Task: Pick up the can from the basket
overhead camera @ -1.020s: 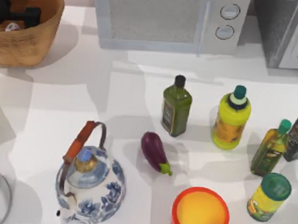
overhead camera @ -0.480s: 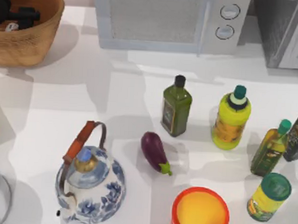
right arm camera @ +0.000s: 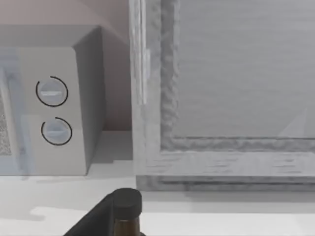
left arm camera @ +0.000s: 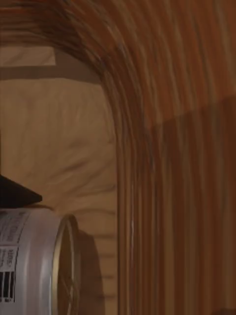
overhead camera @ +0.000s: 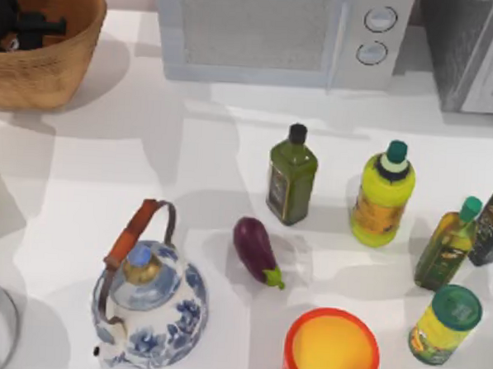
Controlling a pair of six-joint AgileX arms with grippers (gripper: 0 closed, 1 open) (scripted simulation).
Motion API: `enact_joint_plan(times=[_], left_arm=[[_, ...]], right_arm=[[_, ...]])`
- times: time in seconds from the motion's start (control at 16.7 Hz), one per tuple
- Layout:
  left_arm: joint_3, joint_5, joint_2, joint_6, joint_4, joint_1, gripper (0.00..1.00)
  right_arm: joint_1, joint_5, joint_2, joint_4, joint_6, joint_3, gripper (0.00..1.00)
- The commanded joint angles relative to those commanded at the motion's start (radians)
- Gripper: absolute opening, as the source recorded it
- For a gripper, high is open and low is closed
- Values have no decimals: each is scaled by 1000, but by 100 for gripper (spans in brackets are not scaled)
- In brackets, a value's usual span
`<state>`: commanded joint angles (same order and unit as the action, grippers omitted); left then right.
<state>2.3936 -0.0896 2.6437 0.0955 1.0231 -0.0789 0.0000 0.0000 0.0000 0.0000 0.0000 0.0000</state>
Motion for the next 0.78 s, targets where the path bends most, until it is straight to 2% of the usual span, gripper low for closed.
enact_joint_plan(times=[0.54, 0.78], left_arm=[[13, 4, -28, 4, 1, -2, 0], [-67, 8, -120, 0, -38, -1, 0]], right_arm=[[0, 0, 0, 0, 0, 0, 100], [0, 0, 0, 0, 0, 0, 100]])
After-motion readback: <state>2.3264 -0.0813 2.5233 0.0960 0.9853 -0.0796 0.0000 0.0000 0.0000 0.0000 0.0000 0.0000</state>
